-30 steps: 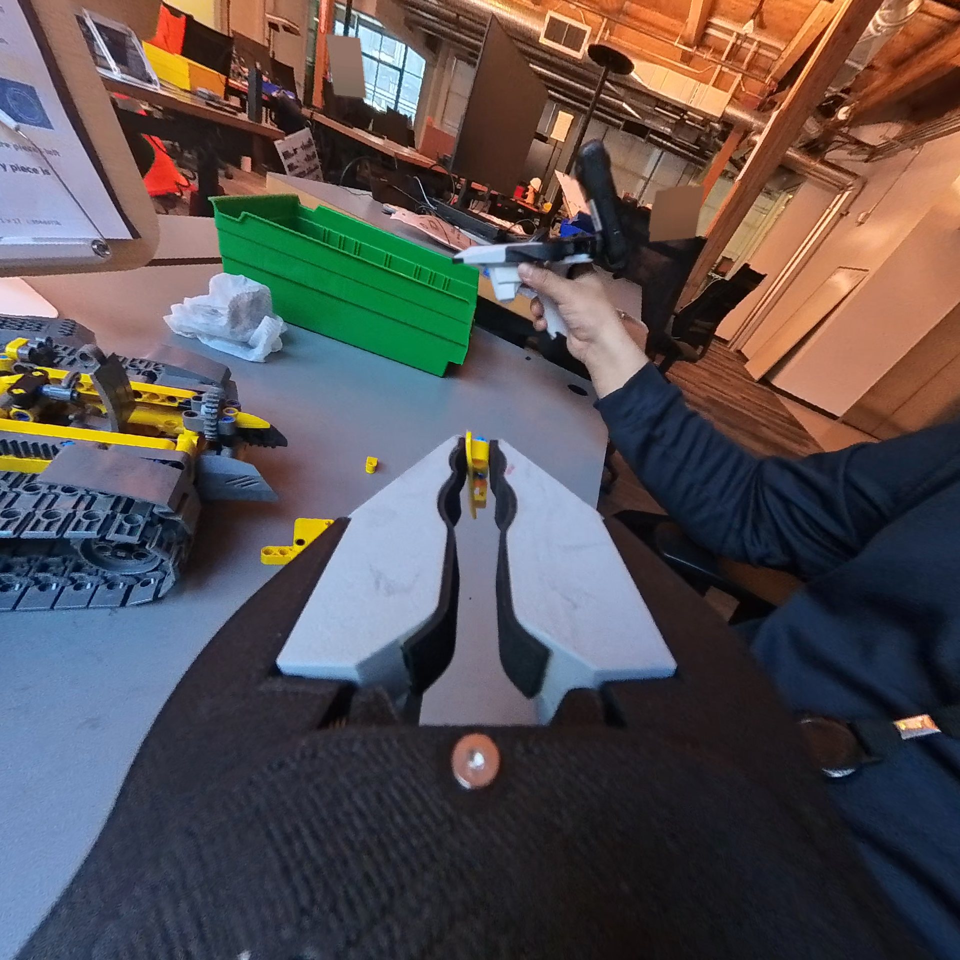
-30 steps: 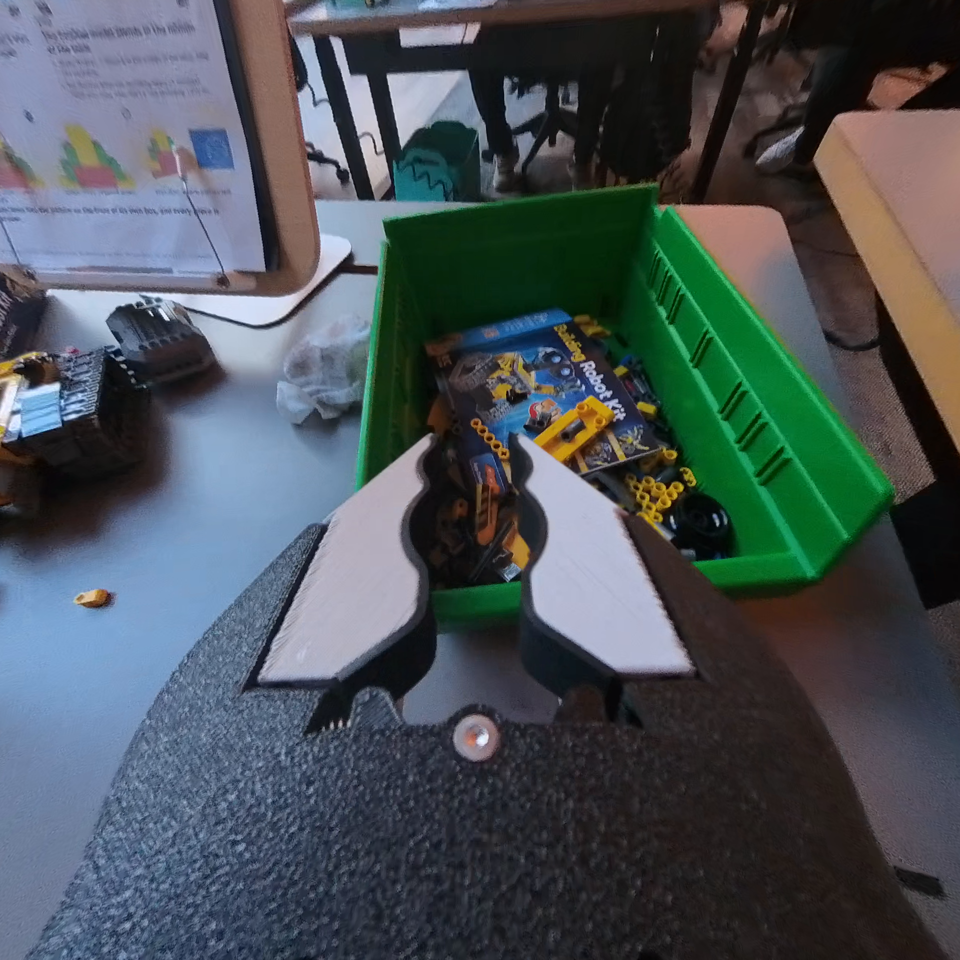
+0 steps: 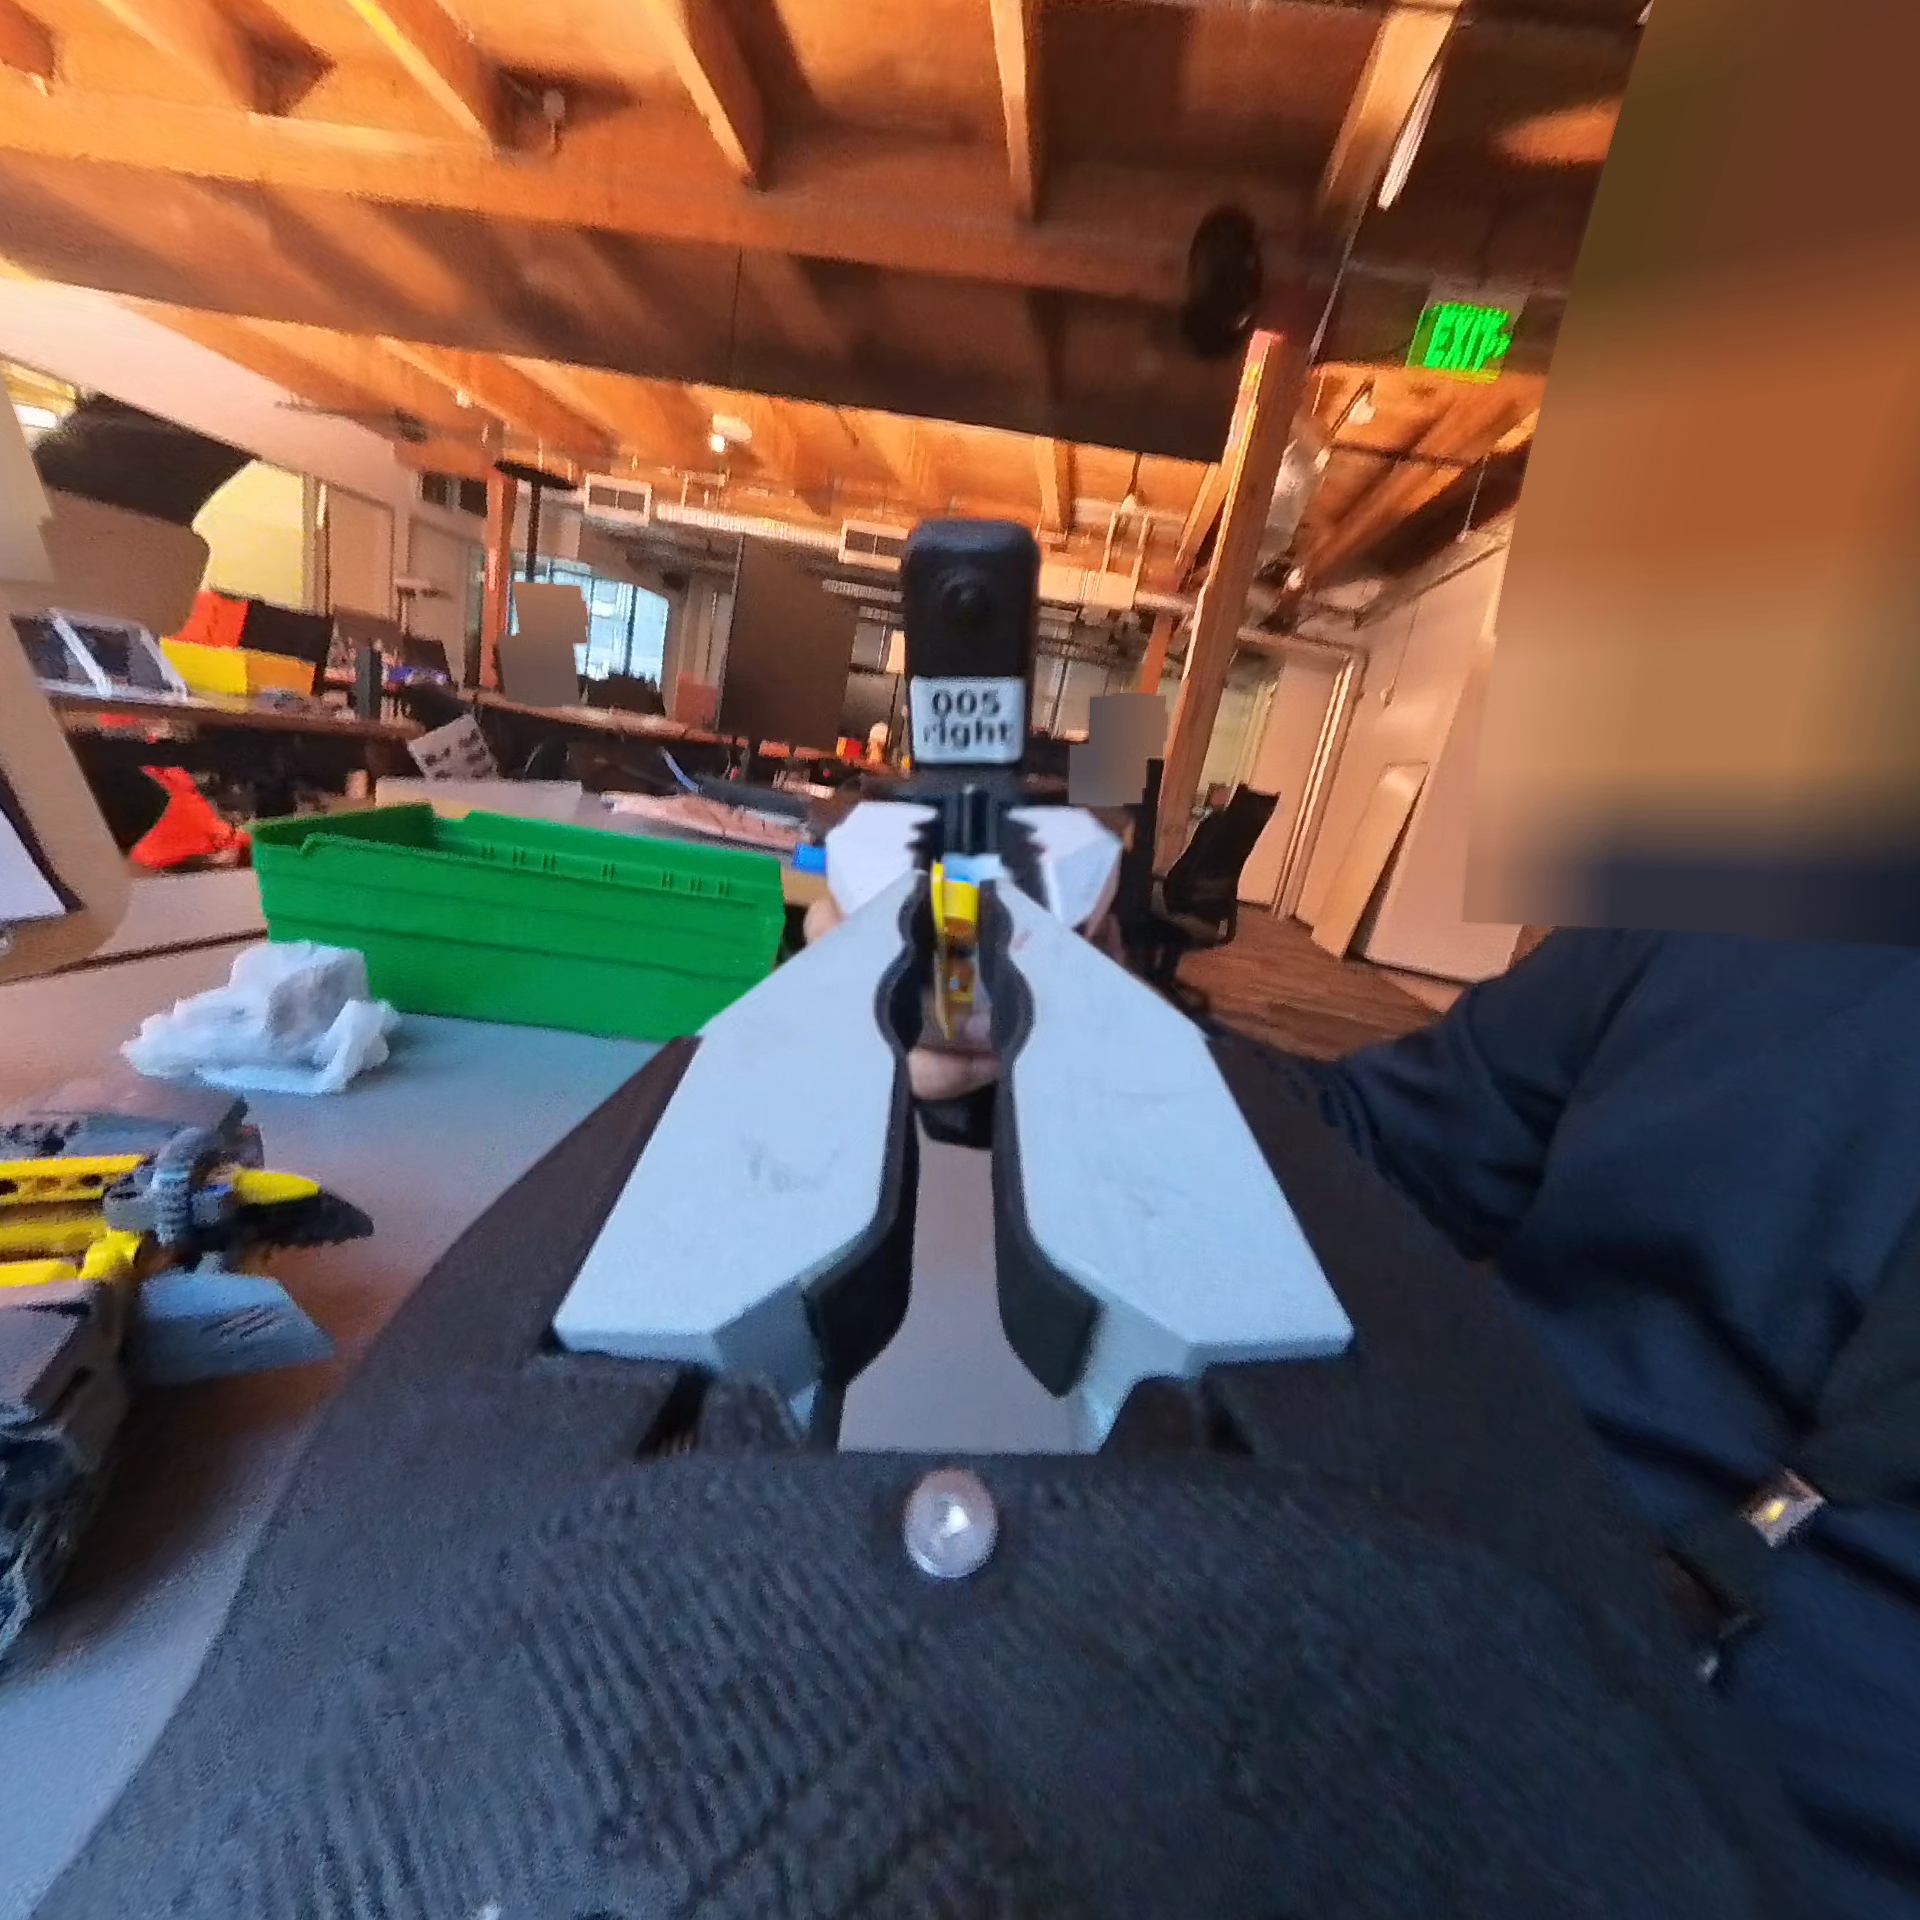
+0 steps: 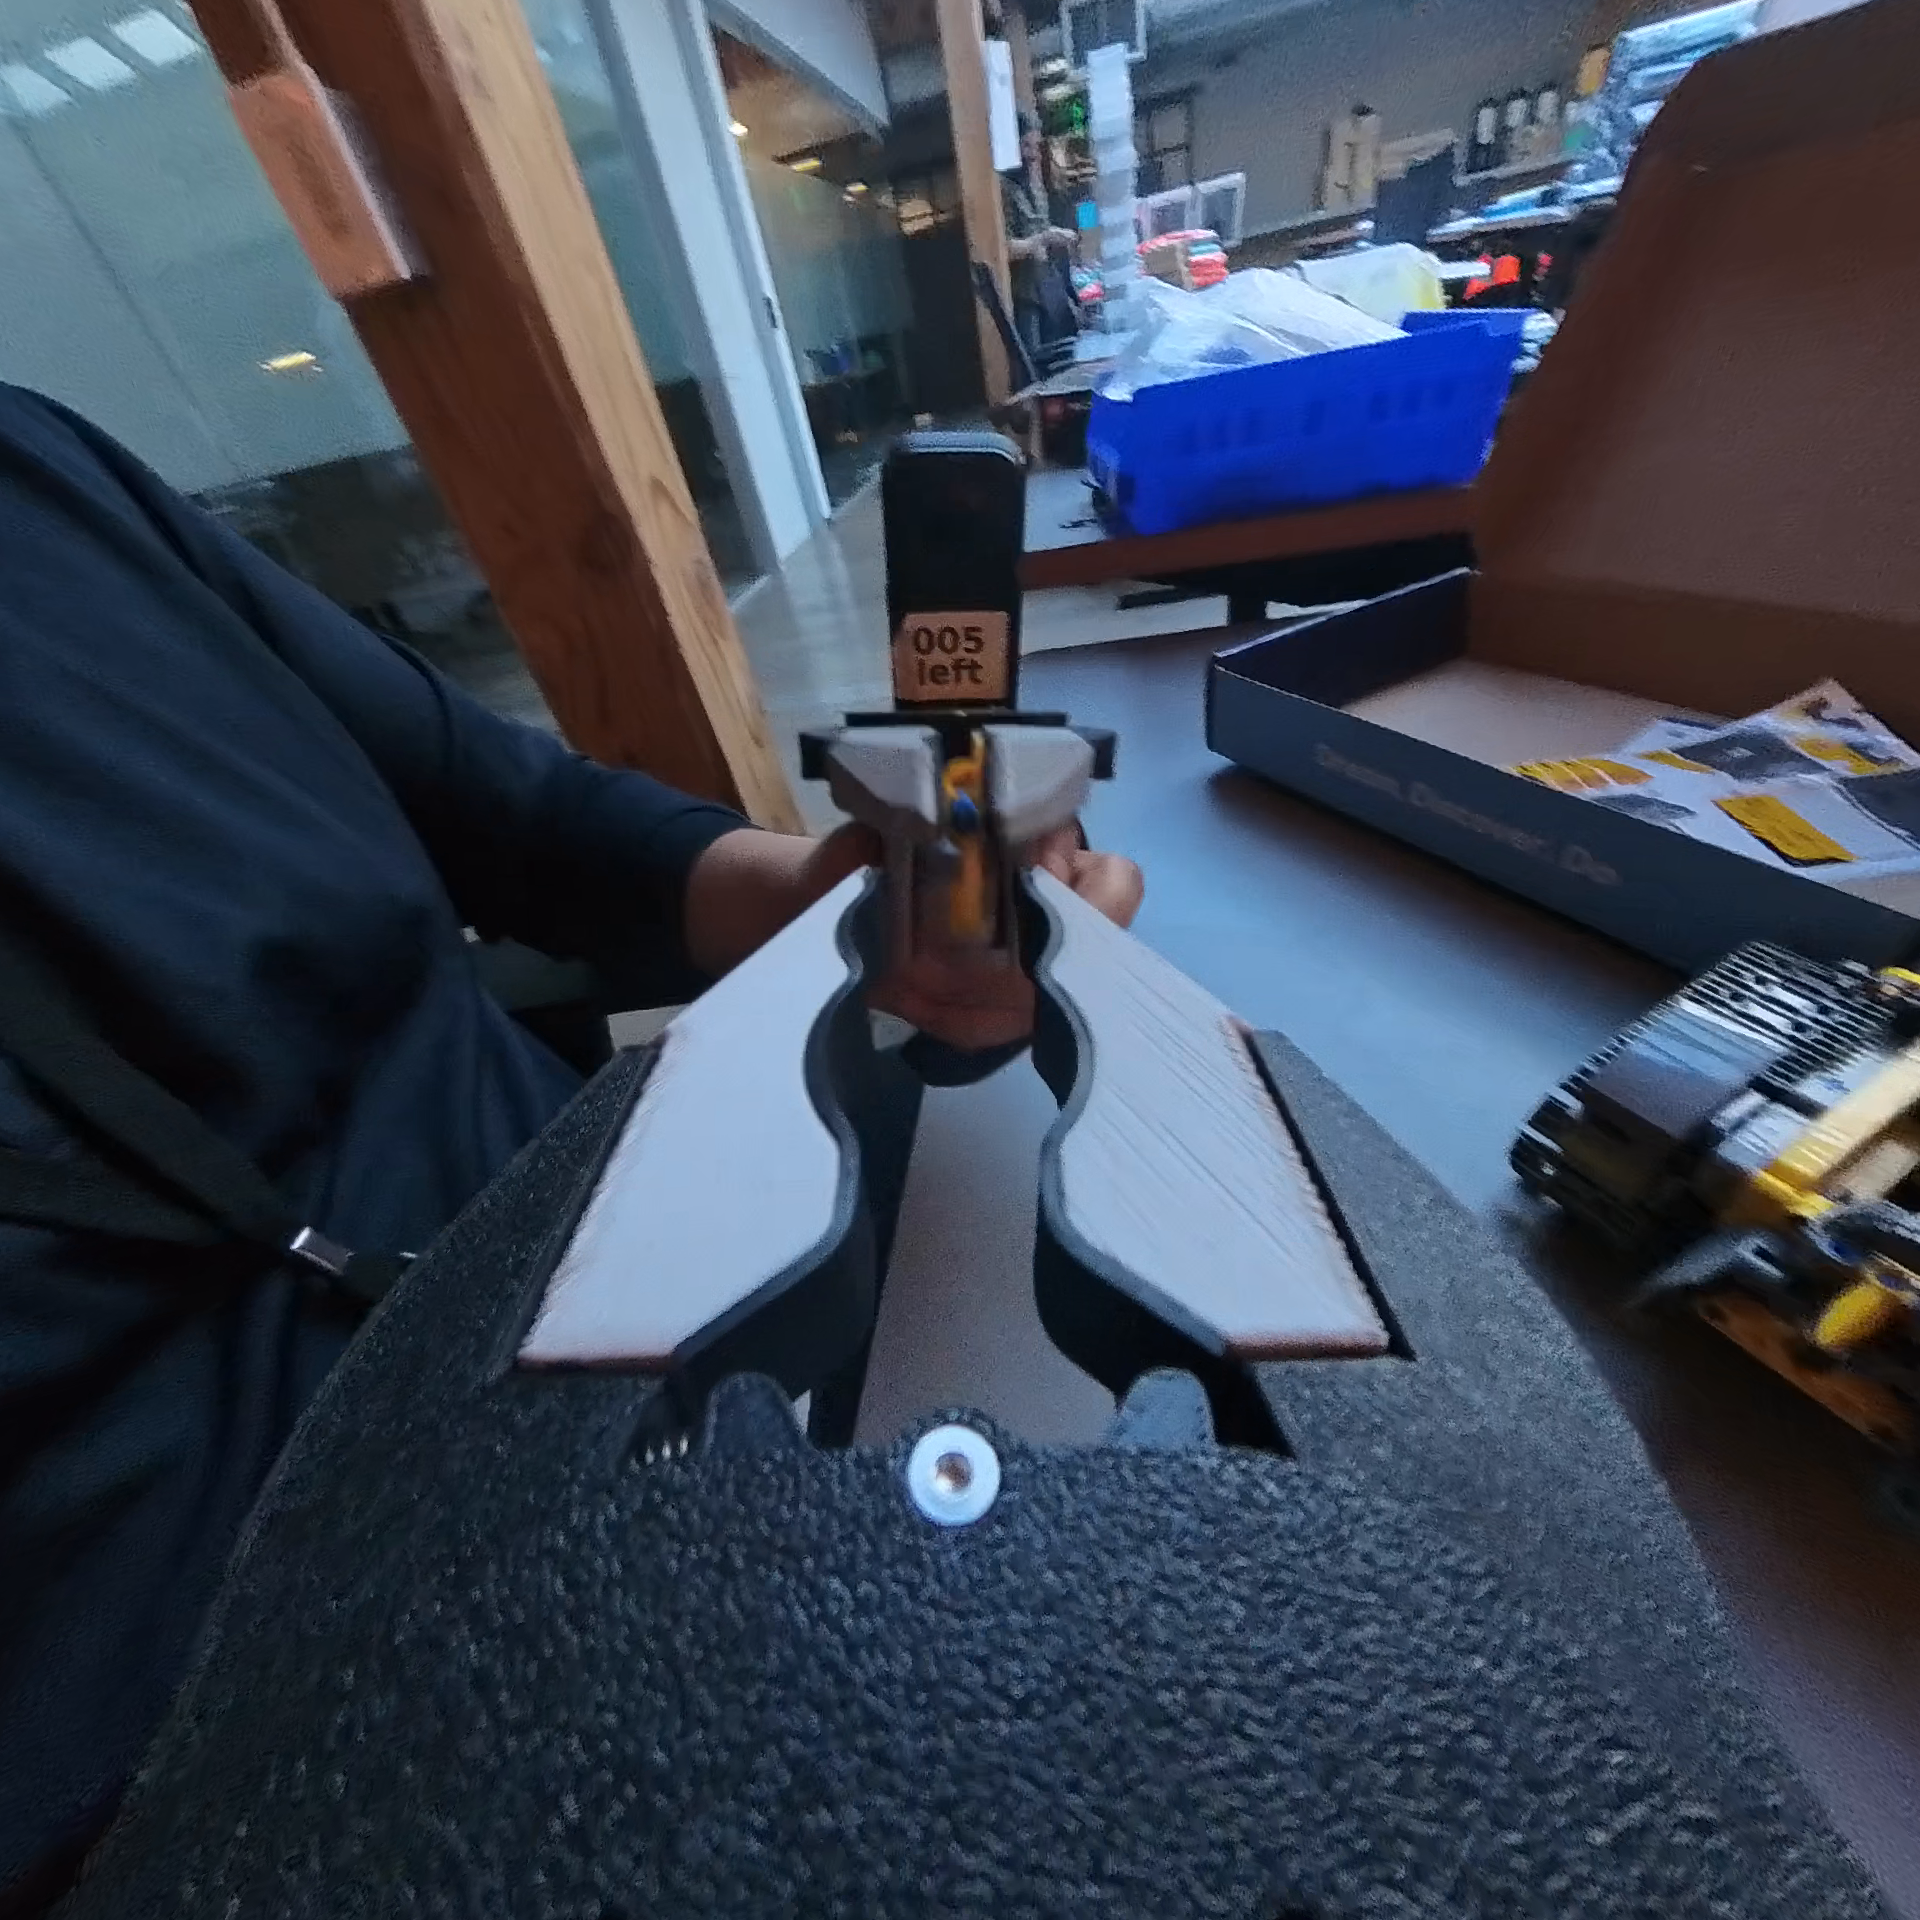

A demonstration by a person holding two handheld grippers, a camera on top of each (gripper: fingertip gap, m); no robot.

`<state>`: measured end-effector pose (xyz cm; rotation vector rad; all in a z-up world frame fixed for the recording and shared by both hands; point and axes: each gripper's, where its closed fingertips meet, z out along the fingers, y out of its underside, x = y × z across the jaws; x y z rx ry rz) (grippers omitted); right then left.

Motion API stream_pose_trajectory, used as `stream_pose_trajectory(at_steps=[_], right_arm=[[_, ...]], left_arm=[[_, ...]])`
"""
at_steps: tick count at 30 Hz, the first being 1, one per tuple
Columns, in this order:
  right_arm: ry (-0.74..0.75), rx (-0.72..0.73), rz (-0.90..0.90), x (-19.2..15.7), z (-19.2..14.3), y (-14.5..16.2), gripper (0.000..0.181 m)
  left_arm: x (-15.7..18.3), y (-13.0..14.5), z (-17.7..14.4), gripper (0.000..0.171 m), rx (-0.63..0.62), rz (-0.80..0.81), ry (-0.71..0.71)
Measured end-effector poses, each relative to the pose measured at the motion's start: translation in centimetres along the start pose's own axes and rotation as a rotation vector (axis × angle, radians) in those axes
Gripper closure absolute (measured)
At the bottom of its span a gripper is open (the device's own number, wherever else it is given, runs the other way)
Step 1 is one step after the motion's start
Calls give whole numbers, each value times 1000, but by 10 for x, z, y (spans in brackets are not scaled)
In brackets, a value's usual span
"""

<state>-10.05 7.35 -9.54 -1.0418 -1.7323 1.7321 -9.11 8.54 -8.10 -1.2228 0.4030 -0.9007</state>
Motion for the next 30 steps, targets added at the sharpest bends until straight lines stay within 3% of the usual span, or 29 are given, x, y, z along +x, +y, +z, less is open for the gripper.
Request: stream_pose_trajectory(at_steps=[3,6,12,15,21,30], right_arm=[[47,-56,-10,7,2,10,176],[42,-54,5,8,4,12,176],[-4,106,157,17,-5,-2,177],[-66,181,212,16,-9,-8,176],[-141,151,227,6,4,1,176],[-224,192,228,-3,2,-2,176]], left_arm=[[-2,4,3,167,-25,0,-29],[-4,5,5,167,-50,-42,-42],[-8,6,3,148,-161,-7,-84],[-9,0,0,153,-183,22,-95],[-8,0,-4,166,-214,18,-77],[4,-1,-3,164,-281,15,-32]])
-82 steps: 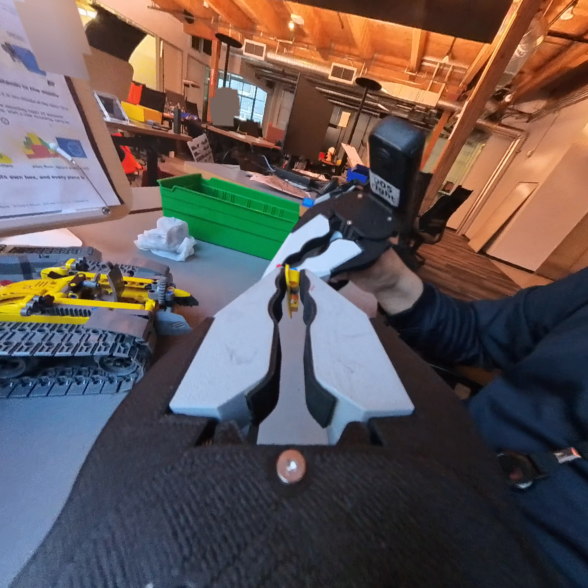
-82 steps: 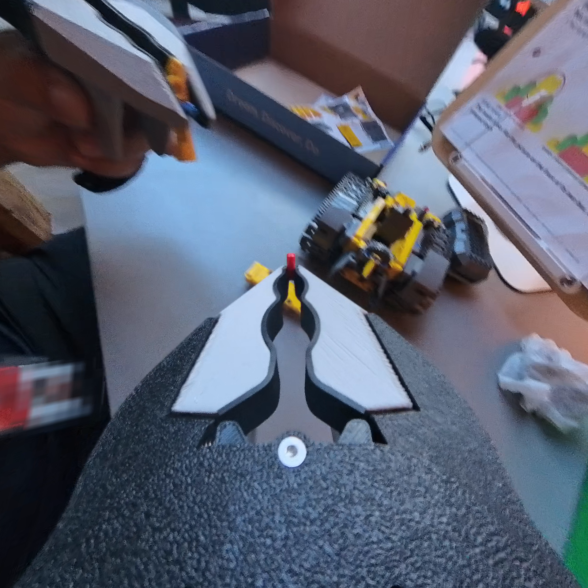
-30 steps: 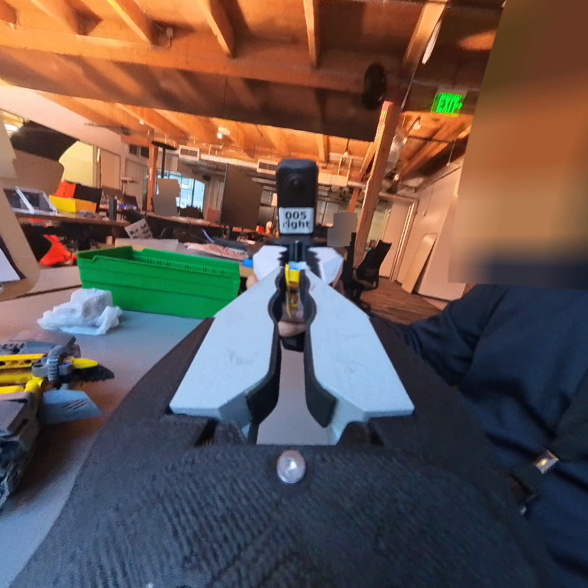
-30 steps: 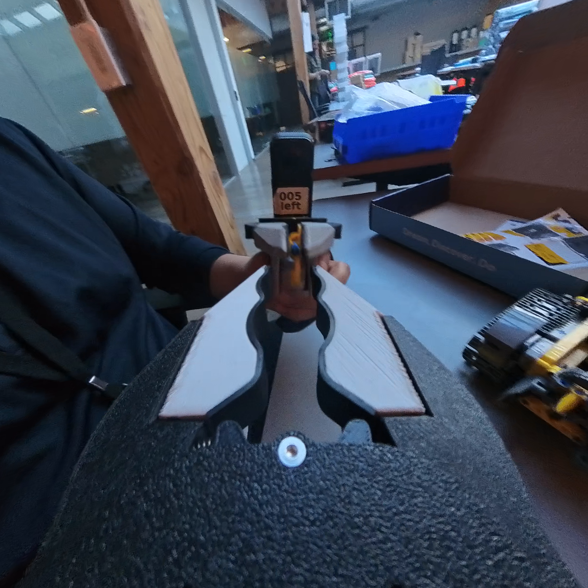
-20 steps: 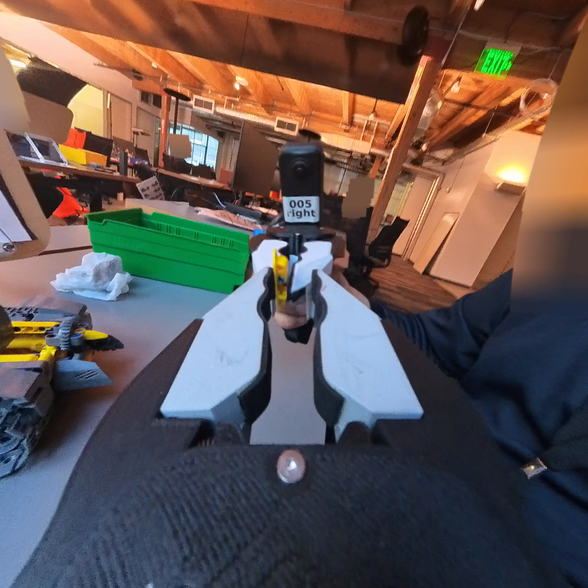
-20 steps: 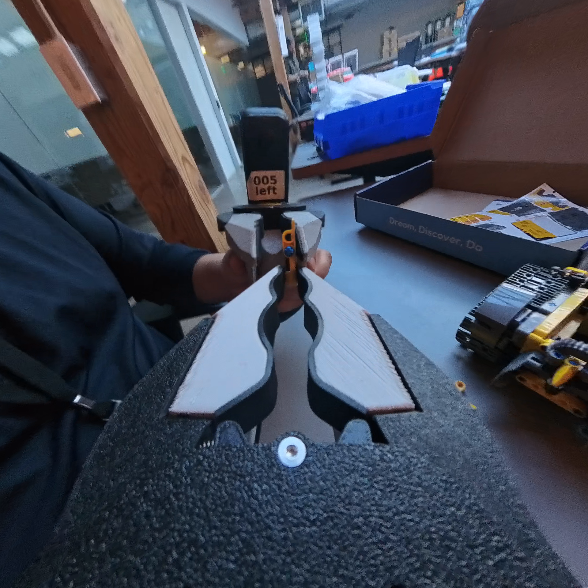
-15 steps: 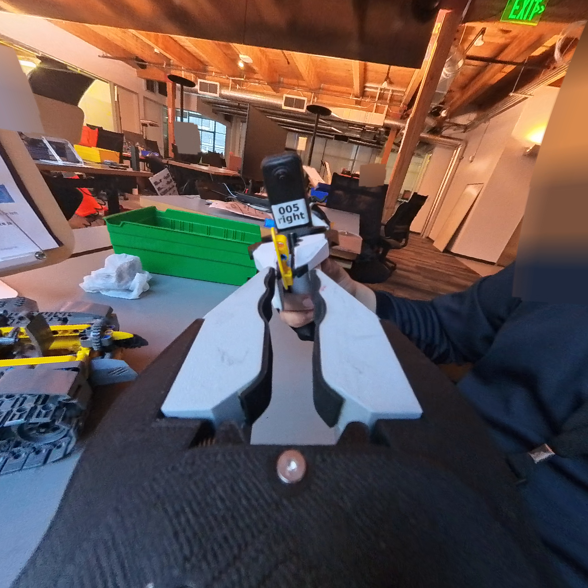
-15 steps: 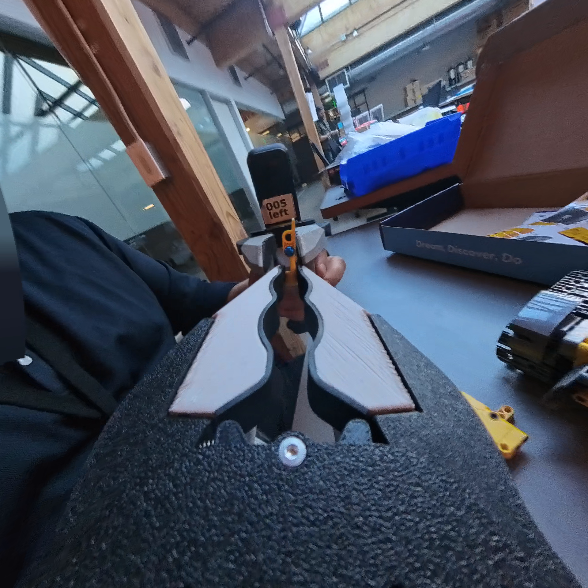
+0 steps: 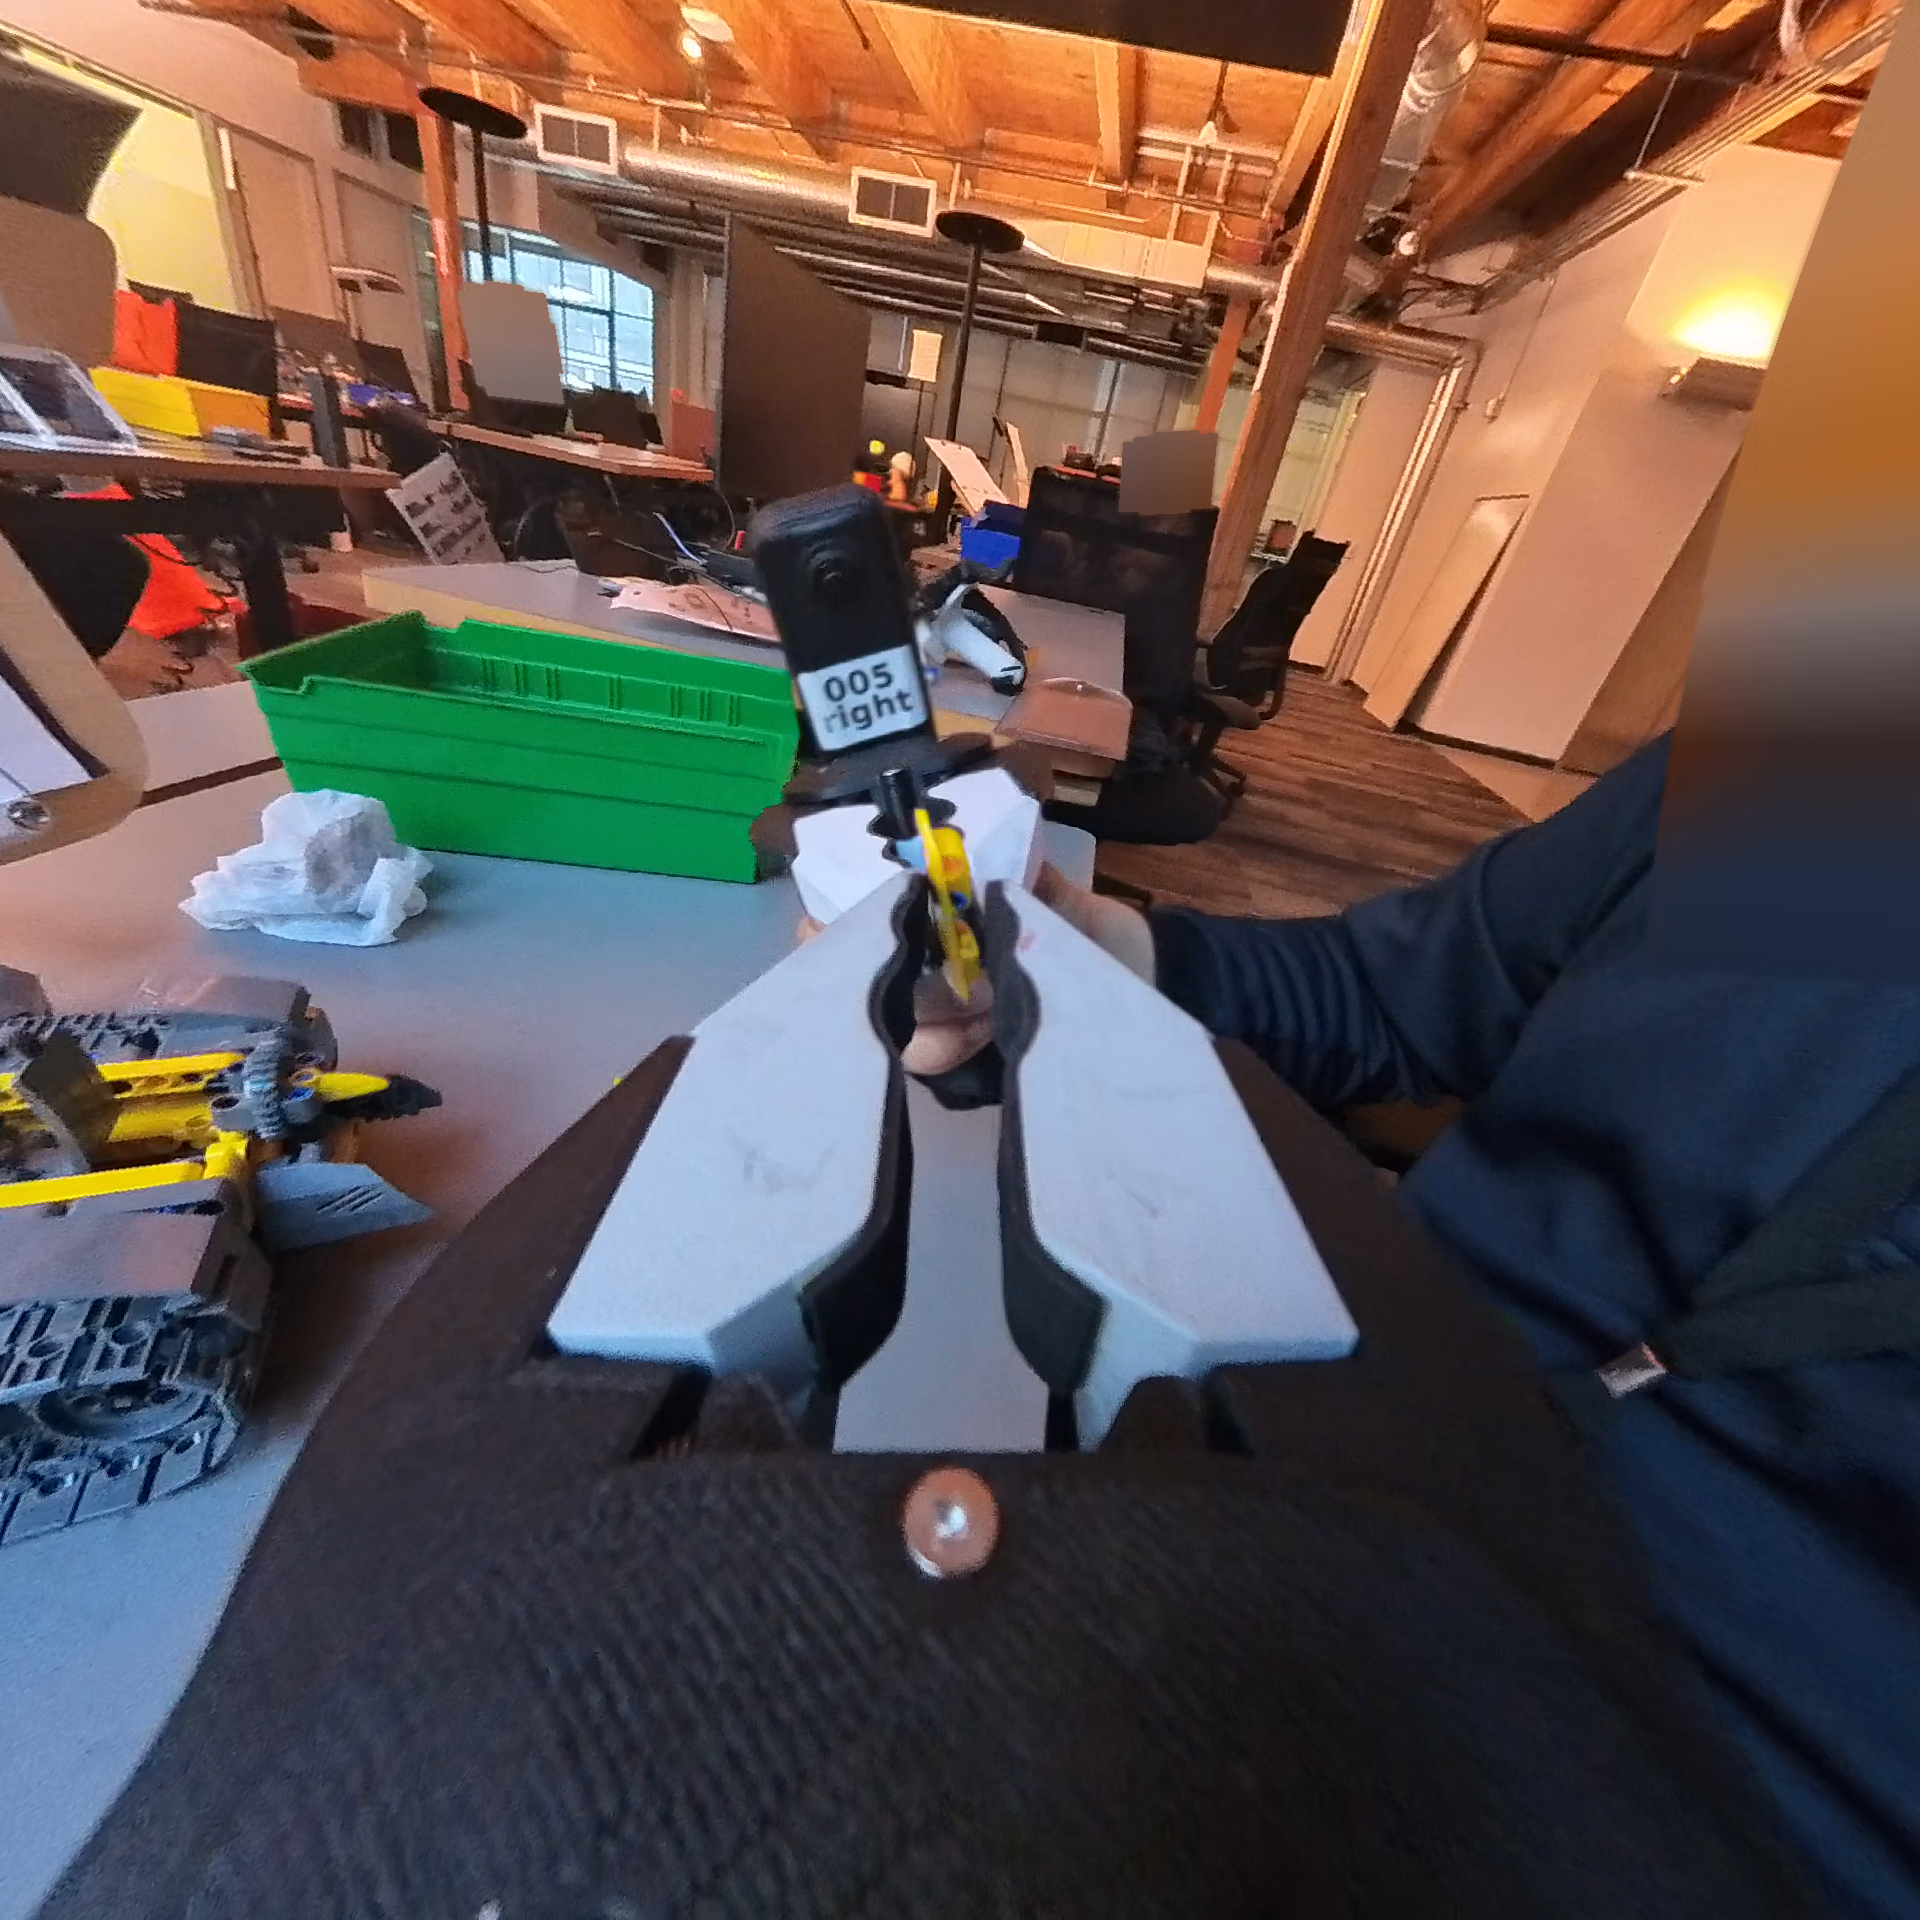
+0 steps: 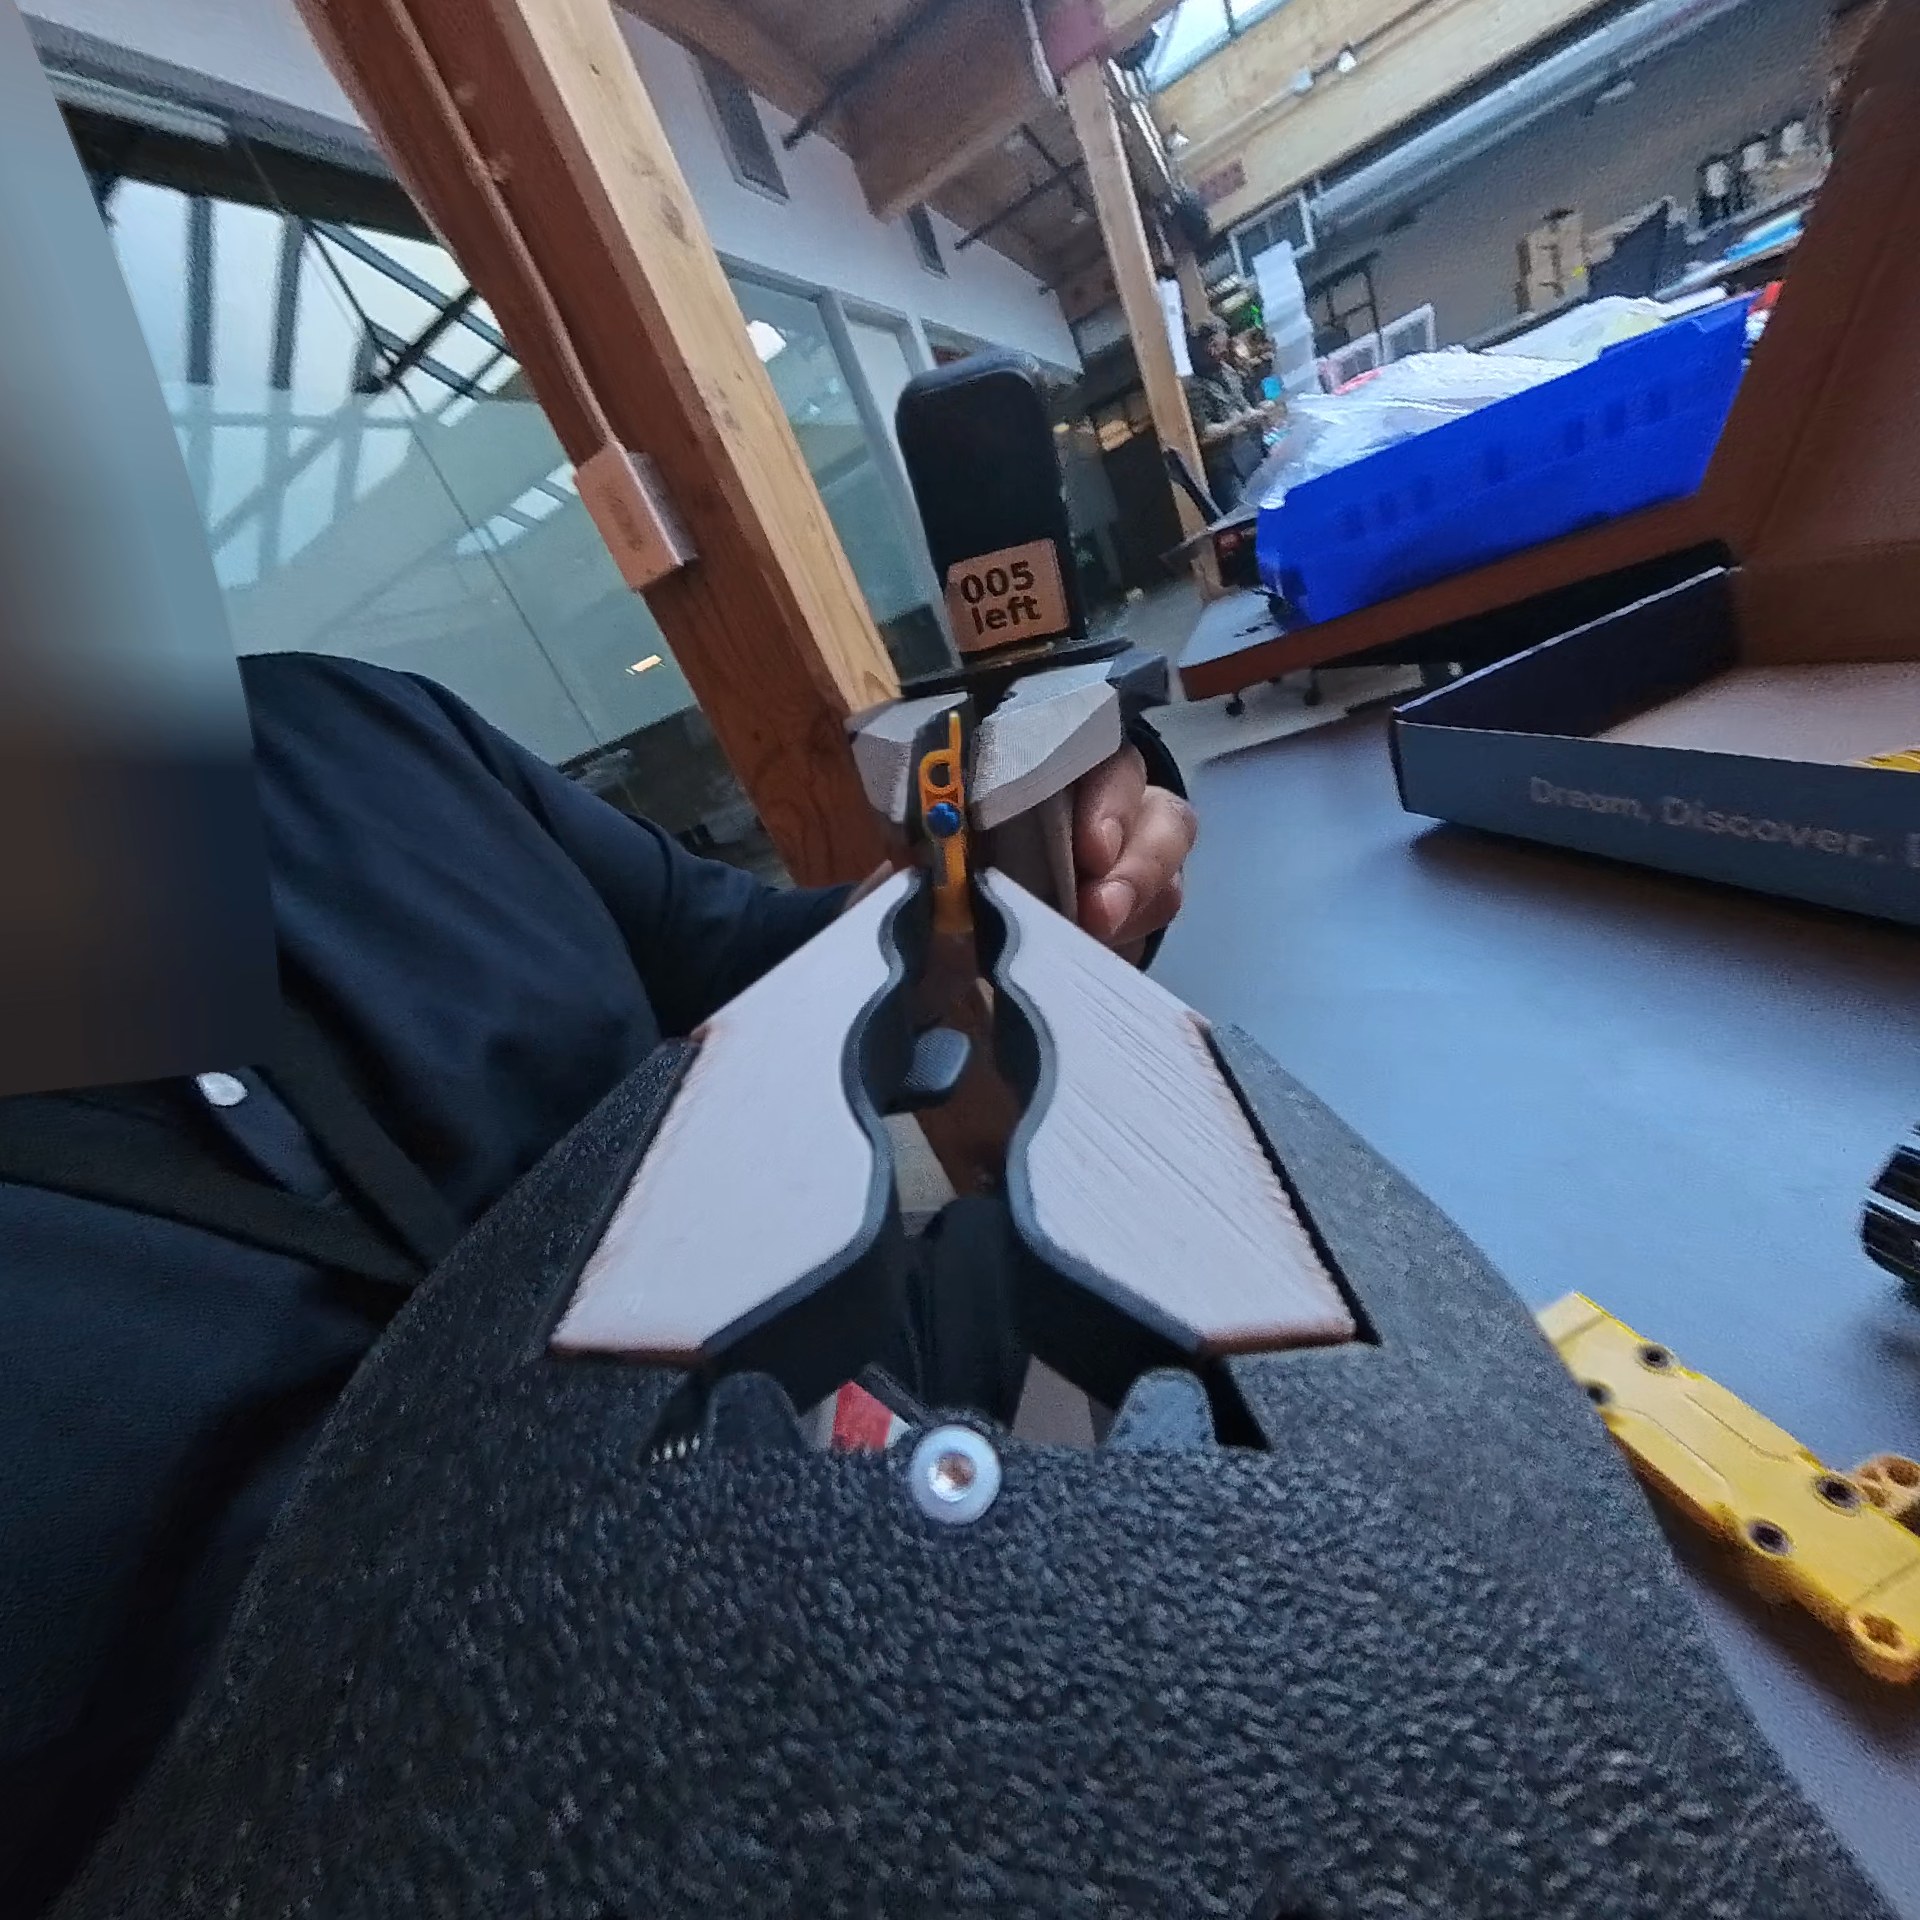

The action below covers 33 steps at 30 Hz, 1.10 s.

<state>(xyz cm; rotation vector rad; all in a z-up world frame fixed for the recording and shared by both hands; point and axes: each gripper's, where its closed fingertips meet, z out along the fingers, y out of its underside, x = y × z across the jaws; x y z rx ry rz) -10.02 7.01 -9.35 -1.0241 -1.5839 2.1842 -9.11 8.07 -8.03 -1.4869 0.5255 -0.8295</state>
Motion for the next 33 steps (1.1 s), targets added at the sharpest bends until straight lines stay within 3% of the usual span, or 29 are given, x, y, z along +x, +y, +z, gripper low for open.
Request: stream_pose_trajectory(at_steps=[2,6,9,13,17,21,24,26,33], right_arm=[[-43,29,30,-4,-1,-4,176],[-132,50,106,-12,-1,-4,175],[-127,50,133,-8,0,-2,176],[16,10,49,7,-4,-2,176],[362,-43,-214,36,-19,-11,158],[449,-120,-381,27,-14,-15,158],[465,-208,-410,30,-9,-2,158],[444,-196,-393,28,-8,-1,170],[229,87,-74,19,-17,-26,175]], left_arm=[[4,-2,1,160,-9,15,5],[7,-1,1,168,-33,55,-7],[4,1,0,169,-54,71,-28],[-9,7,-1,170,-91,130,-139],[-28,15,-3,170,-142,190,-285],[-33,31,2,171,-238,205,-313],[-31,35,5,171,-269,215,-313],[-31,36,4,171,-282,229,-325],[-24,12,1,171,-158,232,-308]])
